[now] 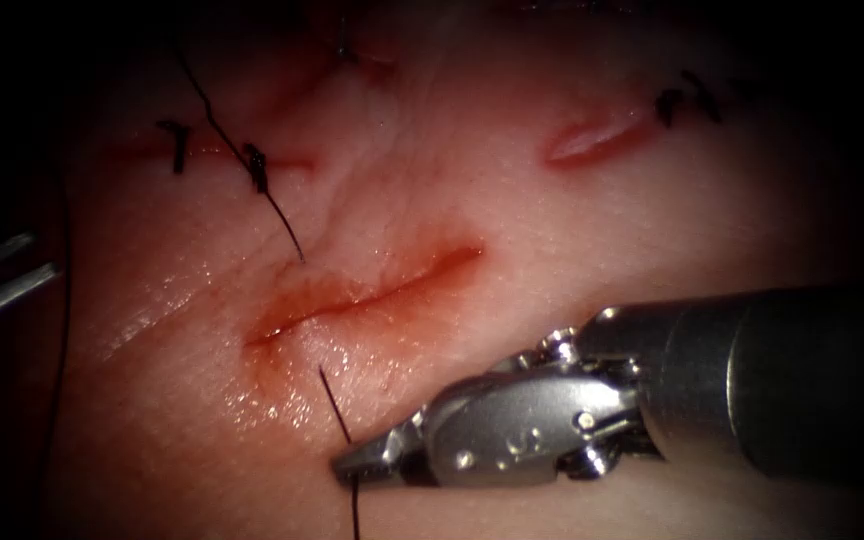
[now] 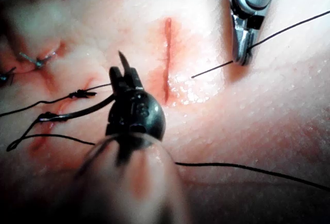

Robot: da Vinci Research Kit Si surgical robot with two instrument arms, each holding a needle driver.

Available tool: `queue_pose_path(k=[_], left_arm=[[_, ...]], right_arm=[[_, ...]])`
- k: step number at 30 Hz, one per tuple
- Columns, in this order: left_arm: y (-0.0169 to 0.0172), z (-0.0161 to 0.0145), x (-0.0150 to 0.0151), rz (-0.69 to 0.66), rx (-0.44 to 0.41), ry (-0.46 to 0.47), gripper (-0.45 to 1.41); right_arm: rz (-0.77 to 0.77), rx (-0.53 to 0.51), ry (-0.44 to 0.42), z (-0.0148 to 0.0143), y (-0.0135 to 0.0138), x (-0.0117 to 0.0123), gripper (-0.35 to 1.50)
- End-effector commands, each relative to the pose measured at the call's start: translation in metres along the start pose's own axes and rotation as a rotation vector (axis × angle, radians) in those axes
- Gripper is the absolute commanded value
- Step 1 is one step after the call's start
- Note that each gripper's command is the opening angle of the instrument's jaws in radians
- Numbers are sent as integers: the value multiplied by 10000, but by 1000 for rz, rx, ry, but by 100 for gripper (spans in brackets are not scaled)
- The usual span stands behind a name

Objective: Wound Closure

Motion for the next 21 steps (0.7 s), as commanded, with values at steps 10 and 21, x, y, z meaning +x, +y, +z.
queue_pose_path(k=[10, 21], left_arm=[[2, 9, 0, 0, -1, 4, -45], [2, 9, 0, 1, -2, 1, -45]], right_arm=[[-29, 133, 48, -23, -57, 114, -35], [-42, 80, 102, -28, -52, 144, 116]])
